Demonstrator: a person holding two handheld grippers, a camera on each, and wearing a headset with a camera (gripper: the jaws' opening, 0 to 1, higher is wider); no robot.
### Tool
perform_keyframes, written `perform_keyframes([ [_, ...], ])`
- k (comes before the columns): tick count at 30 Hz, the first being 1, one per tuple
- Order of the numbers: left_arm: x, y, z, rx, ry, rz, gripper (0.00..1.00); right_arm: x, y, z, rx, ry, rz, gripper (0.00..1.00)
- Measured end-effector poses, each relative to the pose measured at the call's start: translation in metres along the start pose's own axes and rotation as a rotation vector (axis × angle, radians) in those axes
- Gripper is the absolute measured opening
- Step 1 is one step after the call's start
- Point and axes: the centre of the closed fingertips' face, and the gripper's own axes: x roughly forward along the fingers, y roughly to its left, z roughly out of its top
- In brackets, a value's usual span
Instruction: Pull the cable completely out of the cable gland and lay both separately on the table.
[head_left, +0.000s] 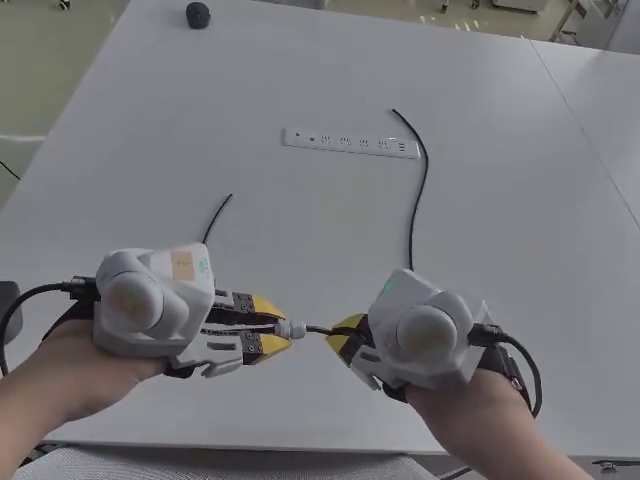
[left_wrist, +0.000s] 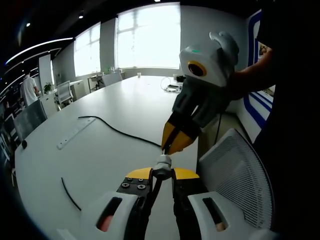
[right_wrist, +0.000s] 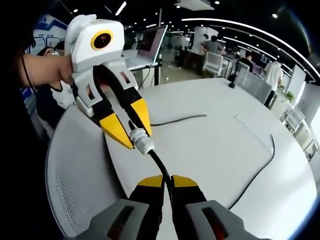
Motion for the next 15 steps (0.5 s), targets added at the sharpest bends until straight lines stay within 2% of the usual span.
perform_keyframes([
  [9, 0.003, -0.002, -0.002, 0.001, 0.004, -0.001, 0.15, 0.003, -0.01, -0.015, 0.107, 0.031, -0.025, 0.0],
  [15, 0.005, -0.003, 0.0, -0.007, 0.002, 0.002, 0.15, 0.003, -0.013, -0.019, 0.158, 0.034, -0.038, 0.0],
])
